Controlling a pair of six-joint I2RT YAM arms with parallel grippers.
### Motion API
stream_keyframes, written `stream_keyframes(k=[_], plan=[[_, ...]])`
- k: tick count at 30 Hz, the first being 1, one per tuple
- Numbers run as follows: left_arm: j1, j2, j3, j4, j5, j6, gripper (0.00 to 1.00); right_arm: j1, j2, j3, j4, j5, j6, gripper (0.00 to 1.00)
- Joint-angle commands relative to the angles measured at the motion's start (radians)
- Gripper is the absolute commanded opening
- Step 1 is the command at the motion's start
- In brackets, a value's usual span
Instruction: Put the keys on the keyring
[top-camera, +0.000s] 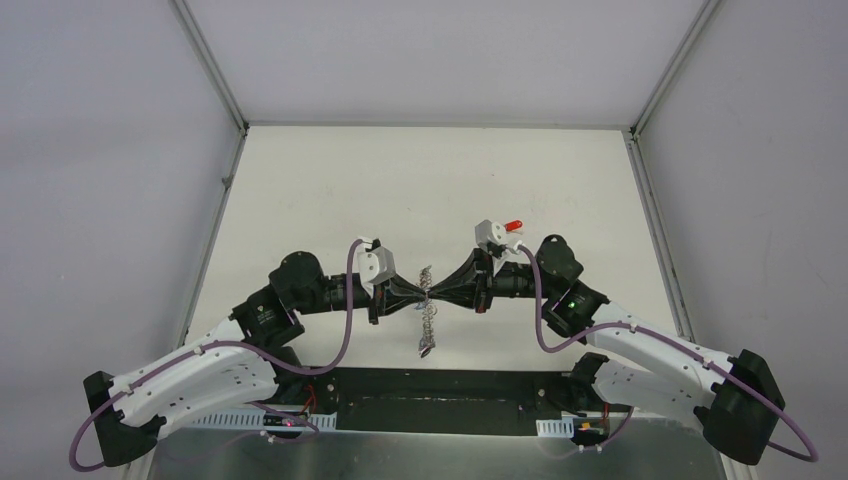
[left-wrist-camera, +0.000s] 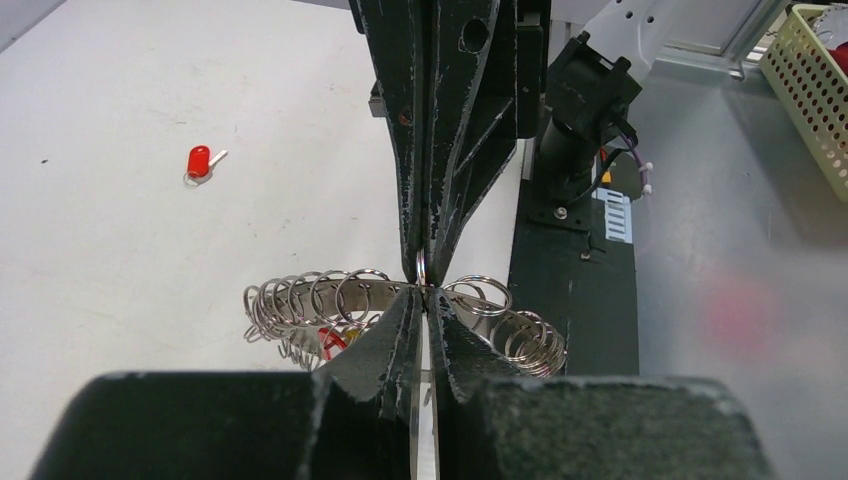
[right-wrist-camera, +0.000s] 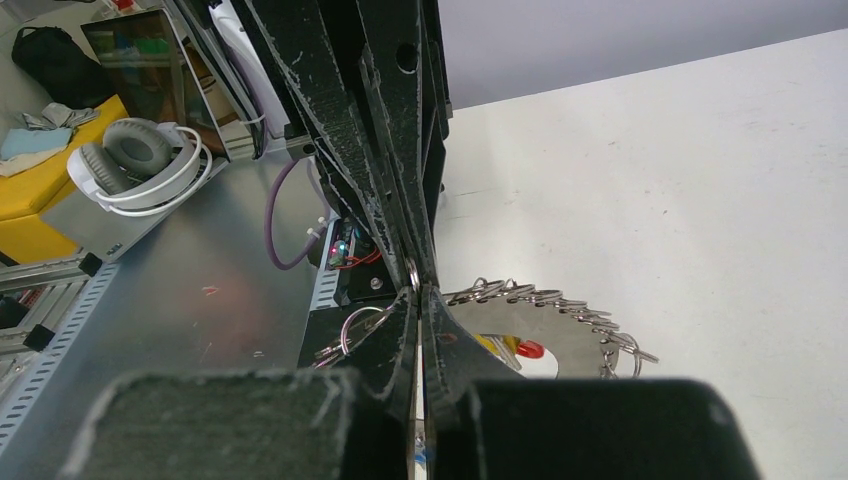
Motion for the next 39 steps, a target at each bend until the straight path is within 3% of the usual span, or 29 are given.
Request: stream_keyframes(k=[1, 11, 16, 21, 28, 33, 39], plan=[[-0.004, 0.009, 0.033, 0.034, 0.018, 0.004, 0.01, 0.006, -0.017, 0.016, 0.104, -0.021, 0.013, 0.00], [-0.004, -0.002, 0.069, -0.005, -0.042, -0.013, 0.00, 0.006, -0.021, 0.012, 0.099, -0.016, 0.014, 0.01], [-0.003, 0.010, 0.137, -0.117, -0.064, -0.009, 0.00, 0.006, -0.032, 0.016, 0.090, -0.013, -0.001, 0.33], [-0.003, 0.060, 0.252, -0.290, -0.056, 0.018, 0.00, 0.006, -0.063, 0.071, -0.054, -0.009, -0.093, 0.45], [-0.004, 0.176, 0.462, -0.568, -0.016, 0.138, 0.00, 0.006, -0.047, 0.139, -0.180, -0.037, -0.185, 0.47], [-0.004, 0.277, 0.633, -0.758, 0.004, 0.185, 0.00, 0.007, -0.004, 0.174, -0.176, -0.088, -0.187, 0.44], [-0.004, 0.360, 0.736, -0.886, 0.031, 0.219, 0.00, 0.024, 0.060, 0.204, -0.118, -0.119, -0.167, 0.39]])
